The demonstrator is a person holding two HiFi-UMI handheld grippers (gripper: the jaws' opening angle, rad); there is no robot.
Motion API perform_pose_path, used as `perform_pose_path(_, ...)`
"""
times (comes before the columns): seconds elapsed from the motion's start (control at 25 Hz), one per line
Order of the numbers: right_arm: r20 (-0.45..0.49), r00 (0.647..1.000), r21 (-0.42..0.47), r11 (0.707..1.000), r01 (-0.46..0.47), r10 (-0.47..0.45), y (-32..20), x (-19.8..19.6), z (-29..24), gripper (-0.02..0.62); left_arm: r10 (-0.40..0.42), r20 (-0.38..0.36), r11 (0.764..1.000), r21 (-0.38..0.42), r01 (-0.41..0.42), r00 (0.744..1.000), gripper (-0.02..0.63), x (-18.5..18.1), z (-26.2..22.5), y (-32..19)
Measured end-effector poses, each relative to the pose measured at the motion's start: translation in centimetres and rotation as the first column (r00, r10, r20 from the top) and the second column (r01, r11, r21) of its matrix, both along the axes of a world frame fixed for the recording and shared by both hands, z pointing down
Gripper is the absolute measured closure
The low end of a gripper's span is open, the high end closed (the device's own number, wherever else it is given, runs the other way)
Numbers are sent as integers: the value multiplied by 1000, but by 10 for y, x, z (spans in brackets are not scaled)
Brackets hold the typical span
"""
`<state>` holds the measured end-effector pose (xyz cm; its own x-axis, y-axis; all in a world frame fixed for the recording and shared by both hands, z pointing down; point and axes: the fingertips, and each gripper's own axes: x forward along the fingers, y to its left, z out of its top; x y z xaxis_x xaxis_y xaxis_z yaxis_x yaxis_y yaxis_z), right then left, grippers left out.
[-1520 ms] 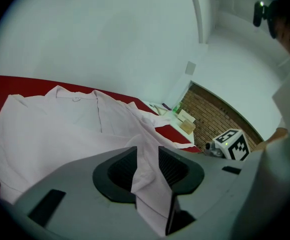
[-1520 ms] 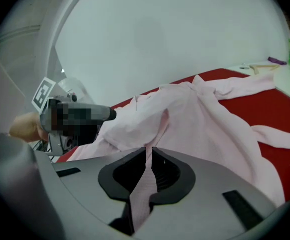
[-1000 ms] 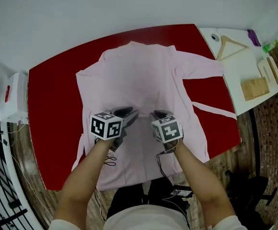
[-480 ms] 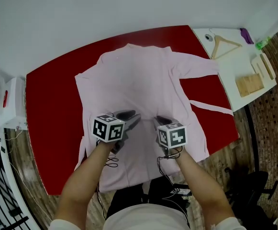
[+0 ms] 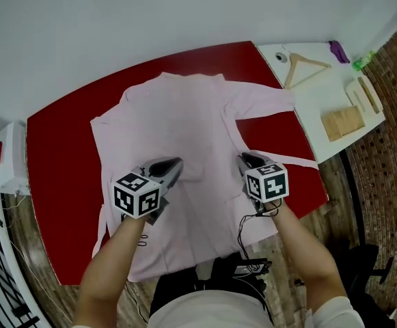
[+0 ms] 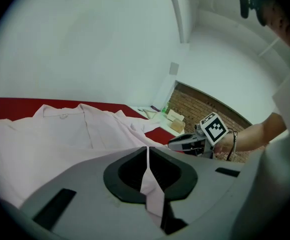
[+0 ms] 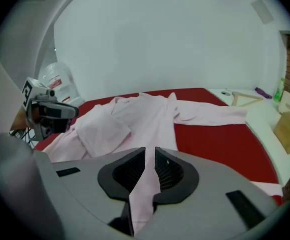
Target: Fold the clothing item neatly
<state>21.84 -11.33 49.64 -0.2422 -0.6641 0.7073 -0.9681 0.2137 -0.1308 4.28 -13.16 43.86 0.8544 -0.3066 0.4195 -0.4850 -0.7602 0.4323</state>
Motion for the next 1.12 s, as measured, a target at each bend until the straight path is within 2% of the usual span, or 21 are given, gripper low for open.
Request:
perform_pose_path(0.16,-19,998,-2,999,-52,52,-13,71,-2,554,-11,5,1000,21,11,1000,586,31,-10,-7)
perform_pose_path(0.36,8,987,-6,987,-160,160,-33,158,-2,531,2,6,999,44,-2,1000,584,87,-12,-15)
perform_pose_path(0.56,-20,976,15,976,-217,217,-58,221,2,495,31,10,998,61,-31,999,584,139,-15,-27)
perform_pose_path(0.88,-155,979,40,991,-130,135,-108,263,27,454,110,70,988,101,-117,991,584,206,-13,-33)
perform_pose_path(1.0,-209,974,23,996,-86,89,-122,268,37,454,147,97,982,104,-157,984,583,228,-8,-31)
perform_pose_path(1.12,-224,973,-6,998,-57,54,-127,267,47,455,182,116,975,110,-195,976,583,247,-6,-31)
